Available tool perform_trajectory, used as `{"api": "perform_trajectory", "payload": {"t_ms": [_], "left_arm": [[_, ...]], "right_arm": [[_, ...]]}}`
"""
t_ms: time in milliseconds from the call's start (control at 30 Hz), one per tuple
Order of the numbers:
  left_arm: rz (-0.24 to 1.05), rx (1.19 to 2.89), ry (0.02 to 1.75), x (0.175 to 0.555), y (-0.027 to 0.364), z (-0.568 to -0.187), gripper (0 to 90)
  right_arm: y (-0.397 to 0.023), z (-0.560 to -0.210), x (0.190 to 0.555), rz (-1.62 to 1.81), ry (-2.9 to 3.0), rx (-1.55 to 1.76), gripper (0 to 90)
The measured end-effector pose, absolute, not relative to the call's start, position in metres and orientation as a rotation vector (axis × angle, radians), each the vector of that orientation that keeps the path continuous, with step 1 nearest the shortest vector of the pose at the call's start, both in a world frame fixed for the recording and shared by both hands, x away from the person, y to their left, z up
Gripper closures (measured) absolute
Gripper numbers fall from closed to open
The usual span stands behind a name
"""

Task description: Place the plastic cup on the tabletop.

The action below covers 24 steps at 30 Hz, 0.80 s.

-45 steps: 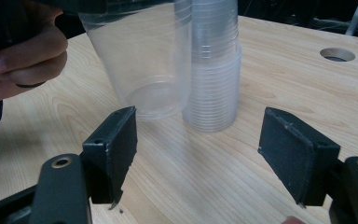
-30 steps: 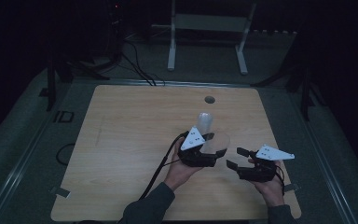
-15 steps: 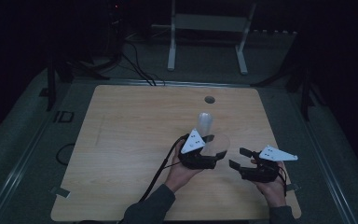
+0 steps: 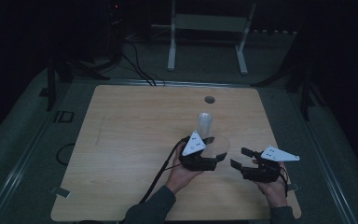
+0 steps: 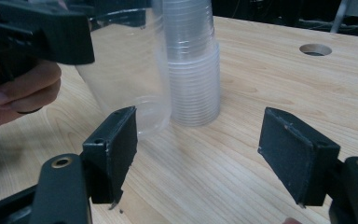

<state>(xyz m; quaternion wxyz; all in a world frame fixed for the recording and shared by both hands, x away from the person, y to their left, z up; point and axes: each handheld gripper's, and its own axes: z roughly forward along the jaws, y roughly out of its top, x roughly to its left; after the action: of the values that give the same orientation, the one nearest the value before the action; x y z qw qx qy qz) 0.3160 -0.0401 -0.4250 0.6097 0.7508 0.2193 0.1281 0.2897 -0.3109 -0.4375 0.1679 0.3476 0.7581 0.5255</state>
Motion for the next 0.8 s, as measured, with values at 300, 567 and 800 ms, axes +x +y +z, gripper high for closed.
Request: {"api": "perform_trajectory", "payload": {"t_ms": [300, 567, 800], "left_arm": [[0.28, 1.728, 0.495, 0.315, -0.042, -0.432, 29.9], [0.286, 1.731, 0.496, 0.315, -0.043, -0.436, 29.8], [0.294, 1.737, 0.49, 0.315, -0.044, -0.441, 29.9]], "right_arm": [[-0.312, -0.437, 0.29, 1.495, 2.151, 0.991, 27.7], [-0.313, -0.437, 0.289, 1.496, 2.15, 0.988, 27.7], [-0.314, -0.437, 0.289, 1.497, 2.144, 0.992, 27.7]]}}
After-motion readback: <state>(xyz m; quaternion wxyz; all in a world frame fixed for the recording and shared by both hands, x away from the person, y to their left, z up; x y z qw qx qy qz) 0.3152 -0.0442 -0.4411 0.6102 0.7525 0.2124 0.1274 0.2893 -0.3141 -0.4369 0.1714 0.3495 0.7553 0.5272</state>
